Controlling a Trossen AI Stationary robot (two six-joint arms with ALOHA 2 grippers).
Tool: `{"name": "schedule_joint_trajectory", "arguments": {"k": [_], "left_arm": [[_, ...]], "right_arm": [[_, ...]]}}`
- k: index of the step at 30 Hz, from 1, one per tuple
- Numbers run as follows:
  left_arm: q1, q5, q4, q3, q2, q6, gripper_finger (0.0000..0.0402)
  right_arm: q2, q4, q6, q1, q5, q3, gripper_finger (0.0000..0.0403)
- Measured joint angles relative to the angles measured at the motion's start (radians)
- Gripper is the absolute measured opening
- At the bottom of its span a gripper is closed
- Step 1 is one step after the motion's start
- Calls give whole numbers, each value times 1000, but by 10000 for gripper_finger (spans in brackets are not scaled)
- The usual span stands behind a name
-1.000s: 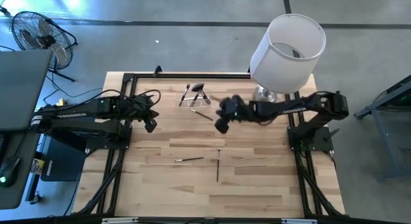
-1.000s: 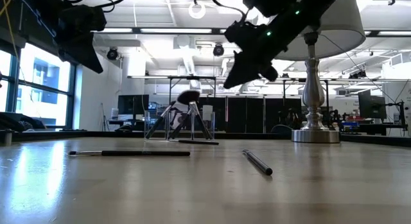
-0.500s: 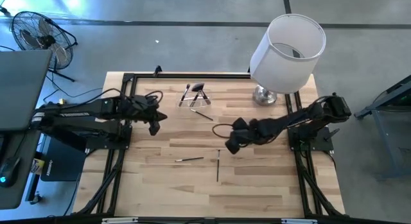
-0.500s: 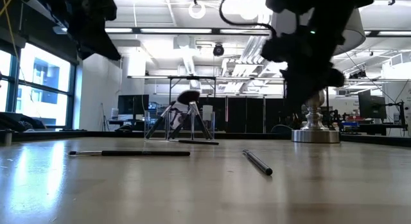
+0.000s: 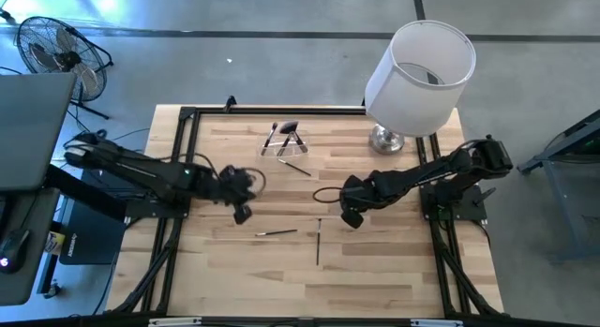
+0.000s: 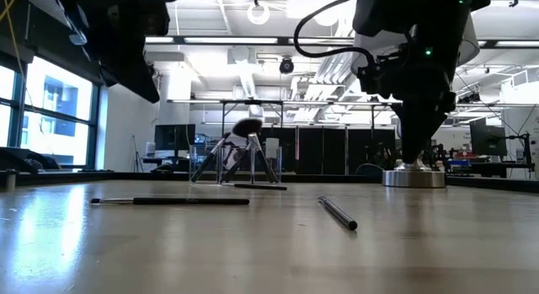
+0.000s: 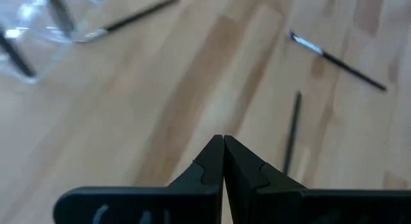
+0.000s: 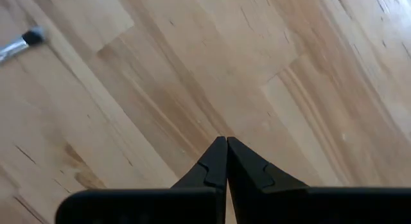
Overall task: Put items in baskets/containers
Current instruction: Put the foundation brush into the transparent organizer
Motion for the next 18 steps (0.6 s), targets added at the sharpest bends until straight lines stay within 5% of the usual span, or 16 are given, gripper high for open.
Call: {"name": "schedule_joint_trajectory", "arguments": {"k": [8, 18], "left_arm": [[-154, -71, -169, 192, 251, -69, 1], [-278, 47, -235, 278, 361, -174, 1]], "right_arm": [[0, 21, -109, 1, 25, 0, 6], [0, 109, -179, 0, 89, 0, 4]]}}
